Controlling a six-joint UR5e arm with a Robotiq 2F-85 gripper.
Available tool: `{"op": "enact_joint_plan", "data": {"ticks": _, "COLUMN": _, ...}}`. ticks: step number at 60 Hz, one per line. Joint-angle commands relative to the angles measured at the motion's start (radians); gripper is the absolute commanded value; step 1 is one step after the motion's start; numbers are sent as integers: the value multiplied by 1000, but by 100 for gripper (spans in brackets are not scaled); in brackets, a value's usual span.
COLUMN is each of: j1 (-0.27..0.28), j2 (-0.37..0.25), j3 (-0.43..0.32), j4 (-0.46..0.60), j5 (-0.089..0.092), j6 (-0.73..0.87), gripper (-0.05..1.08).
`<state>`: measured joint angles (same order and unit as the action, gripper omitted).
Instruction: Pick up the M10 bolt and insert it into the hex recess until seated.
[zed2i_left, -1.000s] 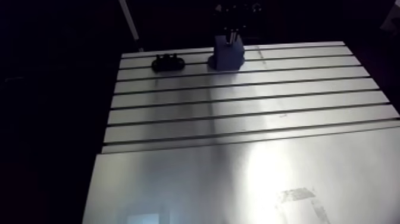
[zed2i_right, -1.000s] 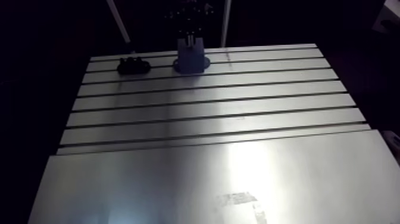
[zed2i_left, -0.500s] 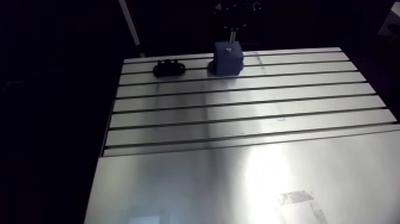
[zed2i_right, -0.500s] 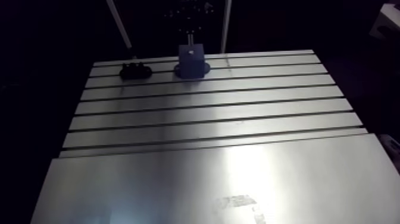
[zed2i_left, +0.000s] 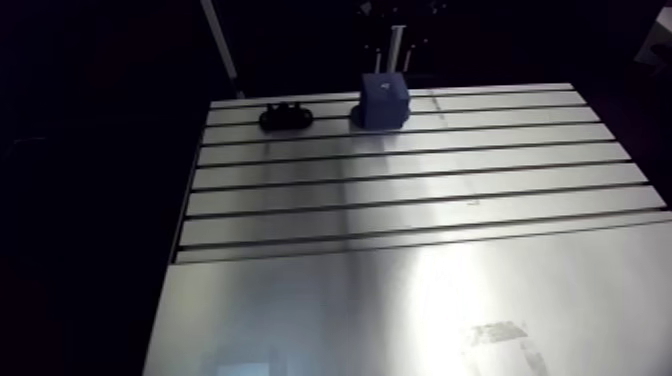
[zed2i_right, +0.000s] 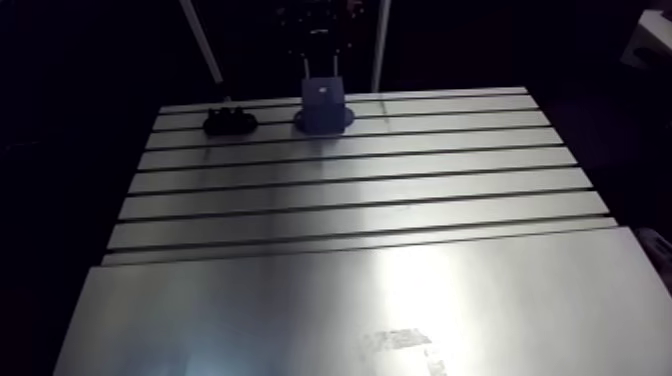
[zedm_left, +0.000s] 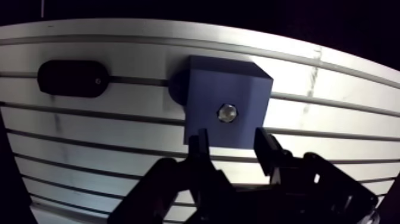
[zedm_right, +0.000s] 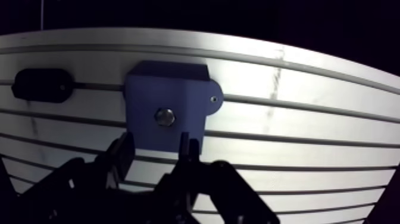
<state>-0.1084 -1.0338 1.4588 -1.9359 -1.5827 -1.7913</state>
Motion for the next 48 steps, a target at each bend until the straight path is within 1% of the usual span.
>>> {"op": "enact_joint_plan", "data": {"ticks": 1, "j1": 4, "j2": -31, "j3": -12, "j4": 27, "j5": 1, "j6": 3, "gripper": 0}}
{"op": "enact_joint_plan", "data": {"ticks": 2, "j1": 4, "j2": -31, "j3": -12, "j4": 27, "j5": 1, "j6": 3, "gripper": 0}}
{"op": "enact_joint_plan", "data": {"ticks": 3, "j1": 4, "j2": -42, "j3": -20, "j4": 52, "j5": -2, "j6": 9, "gripper": 0}}
{"op": "enact_joint_plan", "data": {"ticks": 4, "j1": 4, "j2": -42, "j3": -20, "j4": 52, "j5": -2, "j6": 9, "gripper": 0}}
{"op": "enact_joint_plan", "data": {"ticks": 5, "j1": 4, "j2": -55, "j3": -28, "j4": 87, "j5": -5, "j6": 15, "gripper": 0}}
{"op": "enact_joint_plan", "data": {"ticks": 6, "j1": 4, "j2": -55, "j3": -28, "j4": 87, "j5": -5, "j6": 15, "gripper": 0}}
{"op": "enact_joint_plan", "data": {"ticks": 8, "j1": 4, "j2": -80, "j3": -55, "j4": 175, "j5": -13, "j6": 23, "gripper": 0}}
{"op": "enact_joint_plan", "data": {"ticks": 10, "j1": 4, "j2": -80, "j3": -55, "j4": 175, "j5": -13, "j6": 23, "gripper": 0}}
{"op": "enact_joint_plan", "data": {"ticks": 12, "j1": 3, "j2": -114, "j3": -68, "j4": 246, "j5": -18, "j6": 40, "gripper": 0}}
{"op": "enact_joint_plan", "data": {"ticks": 13, "j1": 3, "j2": -114, "j3": -68, "j4": 246, "j5": -18, "j6": 40, "gripper": 0}}
{"op": "enact_joint_plan", "data": {"ticks": 14, "j1": 3, "j2": -130, "j3": -71, "j4": 271, "j5": -19, "j6": 48, "gripper": 0}}
{"op": "enact_joint_plan", "data": {"ticks": 15, "j1": 3, "j2": -130, "j3": -71, "j4": 271, "j5": -19, "j6": 48, "gripper": 0}}
{"op": "enact_joint_plan", "data": {"ticks": 16, "j1": 3, "j2": -147, "j3": -71, "j4": 286, "j5": -20, "j6": 54, "gripper": 0}}
{"op": "enact_joint_plan", "data": {"ticks": 17, "j1": 3, "j2": -147, "j3": -71, "j4": 286, "j5": -20, "j6": 54, "gripper": 0}}
{"op": "enact_joint_plan", "data": {"ticks": 18, "j1": 3, "j2": -165, "j3": -69, "j4": 298, "j5": -18, "j6": 57, "gripper": 0}}
{"op": "enact_joint_plan", "data": {"ticks": 19, "j1": 3, "j2": -165, "j3": -69, "j4": 298, "j5": -18, "j6": 57, "gripper": 0}}
{"op": "enact_joint_plan", "data": {"ticks": 20, "j1": 3, "j2": -184, "j3": -64, "j4": 313, "j5": -18, "j6": 58, "gripper": 0}}
{"op": "enact_joint_plan", "data": {"ticks": 21, "j1": 3, "j2": -184, "j3": -64, "j4": 313, "j5": -18, "j6": 58, "gripper": 0}}
{"op": "enact_joint_plan", "data": {"ticks": 22, "j1": 3, "j2": -204, "j3": -59, "j4": 332, "j5": -18, "j6": 59, "gripper": 0}}
{"op": "enact_joint_plan", "data": {"ticks": 23, "j1": 3, "j2": -204, "j3": -59, "j4": 332, "j5": -18, "j6": 59, "gripper": 0}}
{"op": "enact_joint_plan", "data": {"ticks": 24, "j1": 3, "j2": -222, "j3": -53, "j4": 349, "j5": -14, "j6": 63, "gripper": 0}}
{"op": "enact_joint_plan", "data": {"ticks": 25, "j1": 3, "j2": -222, "j3": -53, "j4": 349, "j5": -14, "j6": 63, "gripper": 0}}
{"op": "enact_joint_plan", "data": {"ticks": 26, "j1": 1, "j2": -239, "j3": -45, "j4": 363, "j5": -14, "j6": 66, "gripper": 0}}
{"op": "enact_joint_plan", "data": {"ticks": 31, "j1": 1, "j2": -268, "j3": -30, "j4": 376, "j5": -14, "j6": 71, "gripper": 0}}
{"op": "enact_joint_plan", "data": {"ticks": 33, "j1": 3, "j2": -297, "j3": -24, "j4": 382, "j5": -15, "j6": 74, "gripper": 1}}
{"op": "enact_joint_plan", "data": {"ticks": 38, "j1": 1, "j2": -314, "j3": -31, "j4": 401, "j5": -16, "j6": 74, "gripper": 1}}
{"op": "enact_joint_plan", "data": {"ticks": 43, "j1": -1, "j2": -335, "j3": -48, "j4": 444, "j5": -18, "j6": 73, "gripper": 1}}
{"op": "enact_joint_plan", "data": {"ticks": 48, "j1": -2, "j2": -355, "j3": -42, "j4": 456, "j5": -19, "j6": 70, "gripper": 1}}
